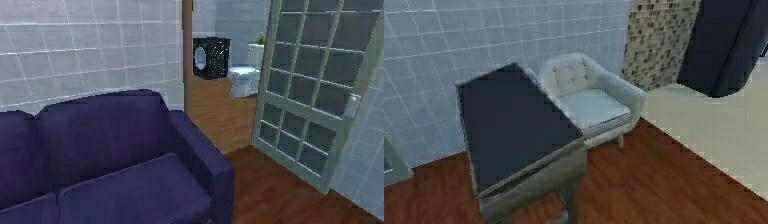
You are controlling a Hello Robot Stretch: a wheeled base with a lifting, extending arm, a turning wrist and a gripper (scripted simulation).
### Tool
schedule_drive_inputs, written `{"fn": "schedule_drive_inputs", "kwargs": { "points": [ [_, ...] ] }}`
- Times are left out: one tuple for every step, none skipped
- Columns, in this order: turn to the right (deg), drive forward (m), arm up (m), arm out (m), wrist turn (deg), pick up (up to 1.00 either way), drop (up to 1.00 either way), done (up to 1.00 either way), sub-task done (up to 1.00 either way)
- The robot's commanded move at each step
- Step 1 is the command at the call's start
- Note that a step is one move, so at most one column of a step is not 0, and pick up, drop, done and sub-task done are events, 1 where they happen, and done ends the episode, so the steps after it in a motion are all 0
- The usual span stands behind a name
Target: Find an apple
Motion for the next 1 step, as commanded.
{"fn": "schedule_drive_inputs", "kwargs": {
  "points": [
    [45.0,0.0,0.0,0.0,0.0,0.0,0.0,0.0,0.0]
  ]
}}
